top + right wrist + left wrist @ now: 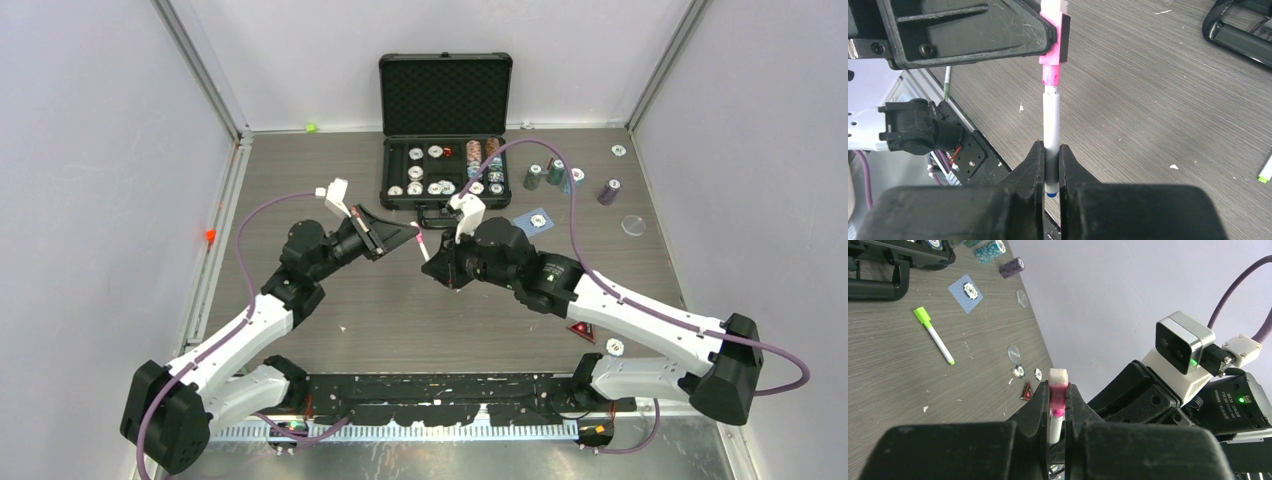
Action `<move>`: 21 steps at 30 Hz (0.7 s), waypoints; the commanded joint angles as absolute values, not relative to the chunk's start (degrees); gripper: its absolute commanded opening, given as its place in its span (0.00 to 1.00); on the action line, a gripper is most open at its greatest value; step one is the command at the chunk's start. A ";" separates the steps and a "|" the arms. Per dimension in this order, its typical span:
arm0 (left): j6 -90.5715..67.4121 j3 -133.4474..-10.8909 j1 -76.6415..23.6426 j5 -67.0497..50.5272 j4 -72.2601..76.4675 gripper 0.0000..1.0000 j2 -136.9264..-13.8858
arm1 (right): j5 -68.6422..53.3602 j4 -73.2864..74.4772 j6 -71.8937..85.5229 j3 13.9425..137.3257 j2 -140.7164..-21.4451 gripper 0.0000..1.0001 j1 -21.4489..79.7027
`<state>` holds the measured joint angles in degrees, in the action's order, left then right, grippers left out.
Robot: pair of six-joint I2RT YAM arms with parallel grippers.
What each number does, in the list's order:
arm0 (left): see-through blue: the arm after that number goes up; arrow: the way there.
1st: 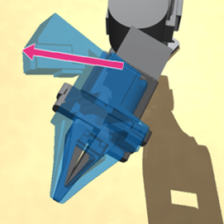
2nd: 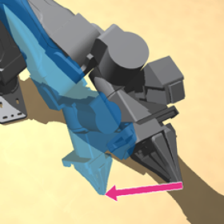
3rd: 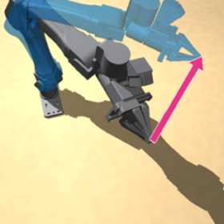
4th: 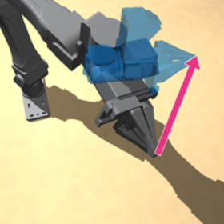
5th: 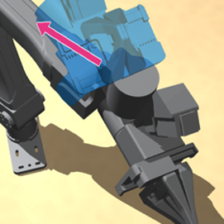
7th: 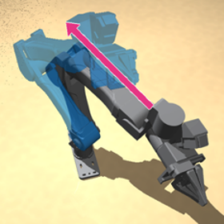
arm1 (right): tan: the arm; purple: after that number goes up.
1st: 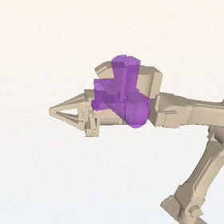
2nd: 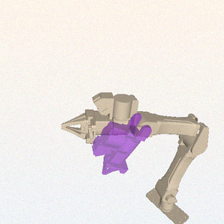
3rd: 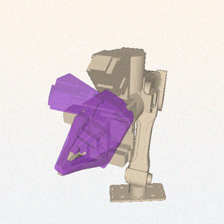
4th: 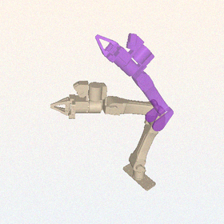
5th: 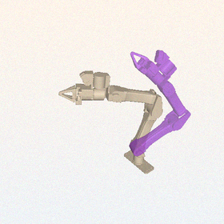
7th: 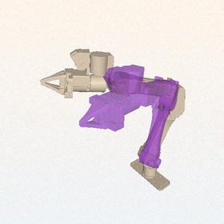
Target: Insert the pens into the pen caps
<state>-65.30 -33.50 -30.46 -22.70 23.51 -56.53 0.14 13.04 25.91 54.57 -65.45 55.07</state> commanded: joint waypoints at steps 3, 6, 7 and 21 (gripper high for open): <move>-62.91 -33.69 -31.00 -23.19 22.57 0.00 -57.13 | 6.10 11.87 26.37 60.45 -67.01 0.00 55.07; -62.58 -33.66 -31.11 -22.61 21.82 0.00 -57.15 | 6.24 12.57 26.44 61.52 -68.33 0.01 55.13; -62.58 -33.66 -31.11 -22.50 21.80 0.00 -57.13 | 6.24 12.72 26.50 61.78 -68.69 0.00 55.12; -60.42 -34.52 -31.11 -21.74 17.54 0.00 -56.76 | 11.16 17.85 25.34 67.66 -73.35 0.01 55.45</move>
<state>-62.39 -33.50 -30.46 -19.03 21.30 -57.14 4.93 20.73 25.82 62.30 -72.47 55.86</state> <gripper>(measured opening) 0.068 0.116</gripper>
